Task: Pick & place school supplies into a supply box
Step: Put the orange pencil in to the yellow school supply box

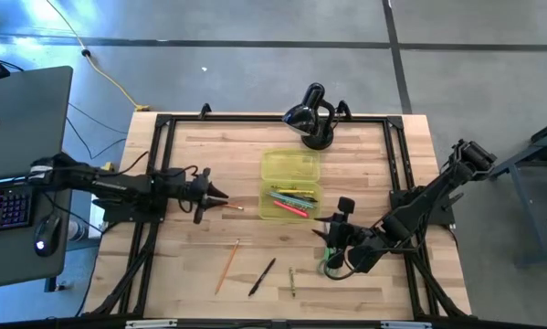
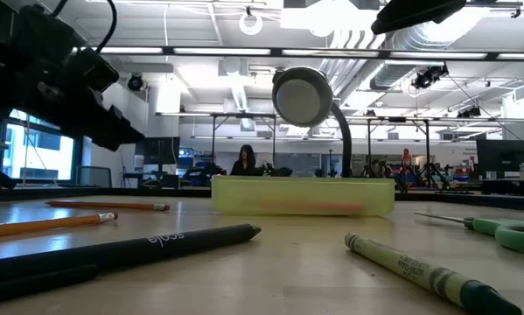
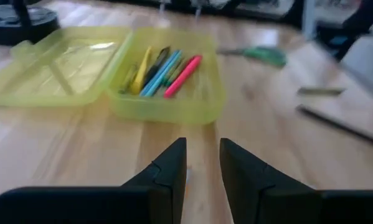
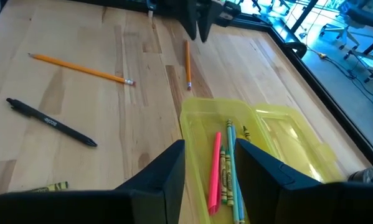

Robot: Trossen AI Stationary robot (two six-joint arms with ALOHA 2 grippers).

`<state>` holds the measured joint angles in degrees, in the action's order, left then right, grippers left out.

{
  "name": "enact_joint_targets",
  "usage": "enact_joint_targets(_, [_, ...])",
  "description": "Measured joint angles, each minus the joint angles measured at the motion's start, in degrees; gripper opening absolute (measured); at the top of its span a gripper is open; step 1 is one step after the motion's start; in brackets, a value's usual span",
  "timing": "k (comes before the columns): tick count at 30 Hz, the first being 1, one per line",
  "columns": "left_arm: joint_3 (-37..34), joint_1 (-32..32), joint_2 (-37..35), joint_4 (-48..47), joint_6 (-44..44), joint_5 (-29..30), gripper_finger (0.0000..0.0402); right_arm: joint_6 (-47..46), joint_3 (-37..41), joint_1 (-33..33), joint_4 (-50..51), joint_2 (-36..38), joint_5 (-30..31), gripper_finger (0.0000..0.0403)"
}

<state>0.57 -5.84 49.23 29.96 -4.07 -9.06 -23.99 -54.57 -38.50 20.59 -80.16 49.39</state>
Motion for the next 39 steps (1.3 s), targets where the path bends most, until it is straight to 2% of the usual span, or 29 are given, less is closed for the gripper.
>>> enact_joint_targets(5, [0.0,0.2,3.6,-2.2,0.7,4.2,0.0127,0.0,0.0,0.0,-0.6,0.0,-1.0,0.0117])
enact_joint_targets(12, [0.0,0.3,10.1,1.5,0.0,0.9,0.0127,0.0,0.0,0.0,-0.5,0.0,-1.4,0.0117])
enact_joint_targets(28, [0.0,0.3,26.0,17.3,0.8,1.1,0.0127,0.0,0.0,0.0,-0.5,0.0,-1.6,0.0117])
enact_joint_targets(39, [0.2,0.3,34.6,23.5,2.9,1.3,0.0127,0.0,0.0,0.0,-0.5,0.0,-1.6,0.0117])
